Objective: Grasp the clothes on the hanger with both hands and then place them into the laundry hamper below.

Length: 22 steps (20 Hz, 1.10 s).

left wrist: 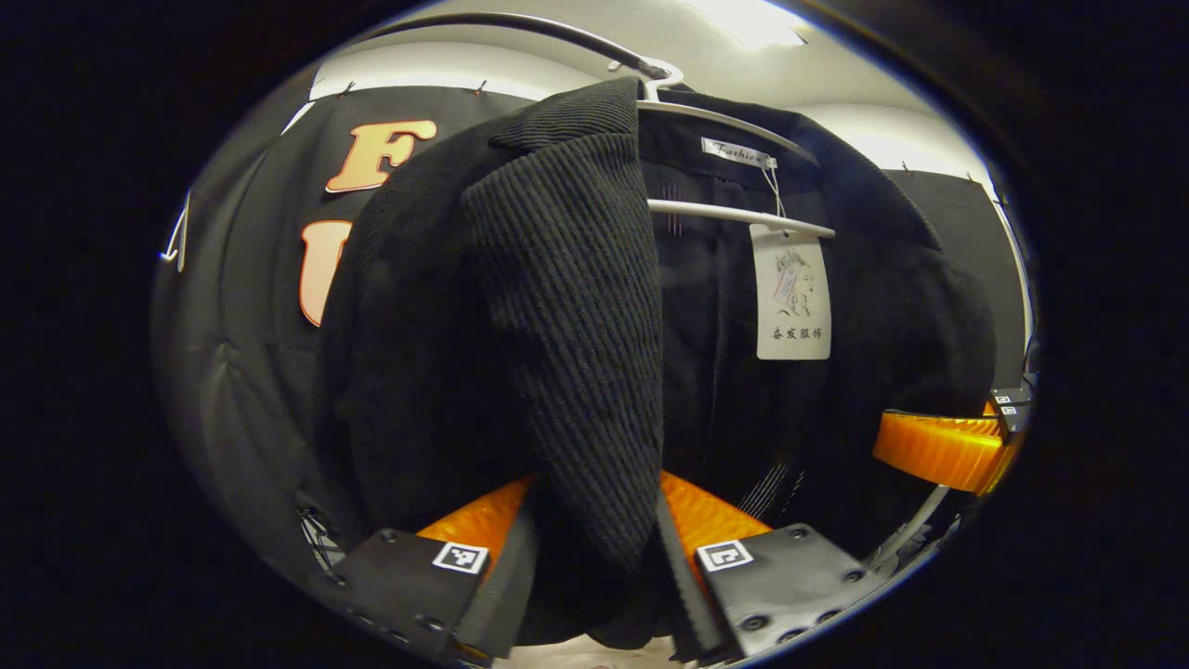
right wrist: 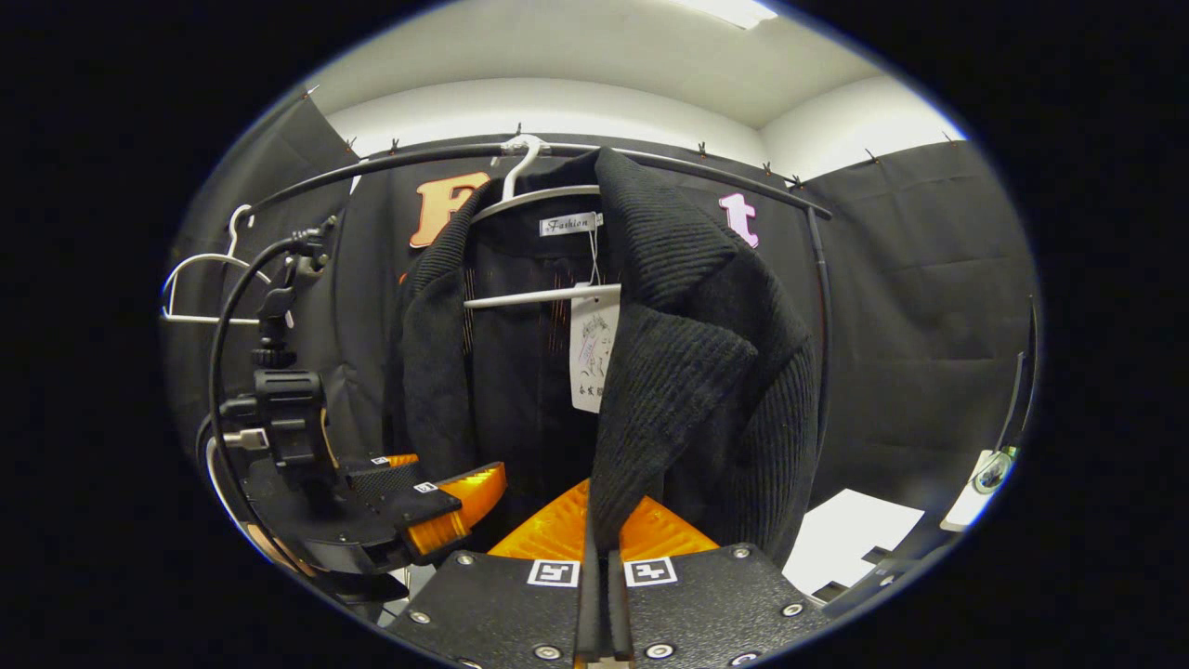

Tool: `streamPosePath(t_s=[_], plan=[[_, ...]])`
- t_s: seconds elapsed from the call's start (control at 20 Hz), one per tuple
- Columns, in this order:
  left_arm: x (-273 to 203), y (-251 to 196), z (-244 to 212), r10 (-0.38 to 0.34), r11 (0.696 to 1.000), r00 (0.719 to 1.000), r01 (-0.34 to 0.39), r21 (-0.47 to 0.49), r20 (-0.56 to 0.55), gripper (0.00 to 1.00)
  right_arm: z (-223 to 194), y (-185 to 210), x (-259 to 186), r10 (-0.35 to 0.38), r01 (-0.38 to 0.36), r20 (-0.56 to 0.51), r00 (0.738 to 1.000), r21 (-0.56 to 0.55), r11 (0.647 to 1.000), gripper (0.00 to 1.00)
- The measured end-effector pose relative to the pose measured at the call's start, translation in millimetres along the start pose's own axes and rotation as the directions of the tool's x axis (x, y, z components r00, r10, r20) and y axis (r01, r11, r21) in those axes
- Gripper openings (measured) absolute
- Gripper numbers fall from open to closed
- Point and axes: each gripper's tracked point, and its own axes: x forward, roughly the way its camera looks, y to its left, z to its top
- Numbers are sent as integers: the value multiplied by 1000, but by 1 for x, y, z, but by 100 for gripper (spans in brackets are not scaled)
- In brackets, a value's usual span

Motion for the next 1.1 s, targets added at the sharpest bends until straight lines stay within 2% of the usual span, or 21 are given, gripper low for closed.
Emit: streamPosePath(t_s=[0.1,0.2,0.4,0.5,0.55,0.6,0.65,0.7,0.75,0.8,0.85,0.9,0.95,1.05,1.1], plan=[[-3,-1,1,6,1000,1000,-6,-11,0,43,3,-2,-2,17,-17,5,1000,-4,1000,4],[-6,5,3,46,999,999,-46,11,5,31,7,-1,-2,37,-37,14,999,4,999,4],[-16,7,11,68,997,998,-68,41,13,8,15,-5,-4,48,-47,27,998,-25,999,5],[-23,14,18,112,991,993,-113,78,24,14,21,0,-5,57,-56,50,997,-21,998,4],[-26,14,23,117,989,993,-119,84,30,11,22,-2,-5,39,-38,53,998,-21,999,9],[-30,18,29,125,988,991,-128,87,37,13,21,-3,-5,22,-21,46,999,-27,999,7],[-33,24,33,134,987,990,-137,89,42,13,21,-4,-6,-2,3,44,999,-33,999,2],[-36,31,37,146,985,988,-149,89,47,11,24,-6,-7,-28,30,49,998,-36,999,6],[-38,37,43,147,985,987,-152,83,56,11,27,-9,-8,-58,60,53,997,-34,998,2],[-40,41,52,144,986,987,-149,79,70,11,29,-12,-8,-89,91,57,994,-29,995,6],[-44,48,62,142,985,986,-150,82,91,11,33,-17,-10,-129,130,59,990,-23,991,1],[-46,54,75,143,984,982,-154,91,121,11,36,-21,-13,-166,167,60,984,-17,986,1],[-46,57,88,134,983,980,-150,102,149,11,41,-26,-17,-201,202,63,978,-15,979,6],[-49,62,114,118,983,973,-143,114,200,11,55,-40,-27,-270,273,89,959,-29,961,6],[-51,65,124,126,983,969,-152,107,214,11,63,-47,-32,-296,301,106,949,-38,953,2]])
